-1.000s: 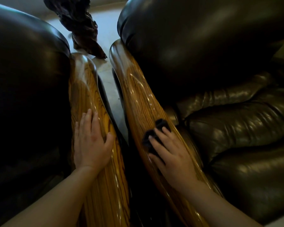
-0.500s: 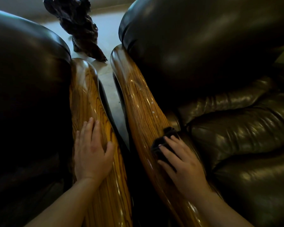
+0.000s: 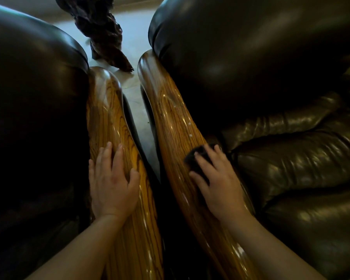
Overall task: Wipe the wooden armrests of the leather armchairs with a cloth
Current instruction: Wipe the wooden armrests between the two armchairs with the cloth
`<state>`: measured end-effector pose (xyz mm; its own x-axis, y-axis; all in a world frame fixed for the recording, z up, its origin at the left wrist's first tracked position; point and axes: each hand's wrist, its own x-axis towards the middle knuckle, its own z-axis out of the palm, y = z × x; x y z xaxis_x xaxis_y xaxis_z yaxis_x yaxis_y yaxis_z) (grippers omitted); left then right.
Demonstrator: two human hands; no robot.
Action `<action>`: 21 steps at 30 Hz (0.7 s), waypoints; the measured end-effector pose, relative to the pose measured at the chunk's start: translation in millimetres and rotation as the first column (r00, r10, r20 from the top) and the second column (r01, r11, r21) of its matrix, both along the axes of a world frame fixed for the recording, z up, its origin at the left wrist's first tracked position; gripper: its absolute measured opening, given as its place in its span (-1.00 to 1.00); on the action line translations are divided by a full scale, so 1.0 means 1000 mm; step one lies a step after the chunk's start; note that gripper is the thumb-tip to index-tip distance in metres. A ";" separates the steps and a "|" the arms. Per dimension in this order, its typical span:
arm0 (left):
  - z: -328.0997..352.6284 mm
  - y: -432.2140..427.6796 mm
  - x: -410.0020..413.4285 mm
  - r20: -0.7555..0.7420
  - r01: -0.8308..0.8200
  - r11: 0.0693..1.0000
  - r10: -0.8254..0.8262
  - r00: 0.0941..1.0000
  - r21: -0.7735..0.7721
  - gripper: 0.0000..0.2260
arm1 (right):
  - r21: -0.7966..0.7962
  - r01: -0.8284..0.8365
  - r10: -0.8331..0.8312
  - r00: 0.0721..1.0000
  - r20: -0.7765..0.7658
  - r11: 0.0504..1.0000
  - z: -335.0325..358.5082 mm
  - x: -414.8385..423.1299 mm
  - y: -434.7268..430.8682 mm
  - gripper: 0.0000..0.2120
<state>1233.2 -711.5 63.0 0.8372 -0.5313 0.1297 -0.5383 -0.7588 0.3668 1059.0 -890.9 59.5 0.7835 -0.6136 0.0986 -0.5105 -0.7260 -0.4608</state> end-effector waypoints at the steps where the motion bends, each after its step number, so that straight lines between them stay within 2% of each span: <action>1: 0.000 0.000 0.000 0.002 0.002 1.000 -0.002 1.000 0.000 -0.42 | 0.042 0.086 -0.086 0.996 0.000 0.995 0.004 0.017 -0.003 -0.49; 2: 0.001 0.000 -0.001 0.003 0.002 1.000 -0.002 1.000 0.000 -0.42 | 0.057 0.133 -0.133 0.991 -0.004 0.990 0.008 0.034 -0.004 -0.49; 4: 0.002 0.000 -0.001 0.000 -0.004 1.000 0.004 1.000 -0.001 -0.42 | 0.026 0.113 -0.113 0.994 -0.007 0.993 0.015 0.056 -0.002 -0.51; 8: 0.003 0.001 -0.002 -0.004 -0.007 1.000 0.007 1.000 -0.003 -0.42 | -0.086 -0.195 0.194 0.981 -0.024 0.977 0.008 0.016 0.011 -0.53; 10: 0.004 0.000 -0.001 -0.007 -0.005 1.000 0.005 1.000 0.002 -0.42 | -0.105 -0.241 0.237 0.970 -0.049 0.965 0.002 -0.005 0.004 -0.53; 14: 0.004 0.000 -0.002 -0.013 0.001 1.000 -0.001 1.000 0.000 -0.43 | 0.022 0.107 -0.106 0.994 -0.035 0.994 0.010 0.051 -0.010 -0.50; 15: 0.004 0.000 -0.002 -0.013 -0.001 1.000 0.001 1.000 0.001 -0.43 | 0.021 0.137 -0.136 0.990 -0.042 0.990 0.015 0.069 -0.009 -0.50; 17: 0.005 0.000 -0.002 -0.010 -0.010 1.000 0.010 1.000 0.009 -0.43 | -0.058 0.058 -0.060 0.997 -0.039 0.997 0.016 0.079 0.000 -0.51; 19: 0.006 -0.001 -0.003 -0.009 -0.009 1.000 0.009 1.000 0.015 -0.43 | -0.149 -0.103 0.092 0.993 -0.074 0.984 0.009 0.052 0.013 -0.52; 21: 0.008 -0.001 -0.003 -0.016 -0.012 1.000 0.012 1.000 0.008 -0.43 | -0.157 -0.176 0.163 0.983 -0.090 0.972 0.004 0.021 0.019 -0.52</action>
<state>1229.7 -713.0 71.0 0.8454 -0.5223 0.1119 -0.5232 -0.7677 0.3699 1079.6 -871.5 63.6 0.8836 -0.4518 0.1232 -0.4025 -0.8672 -0.2931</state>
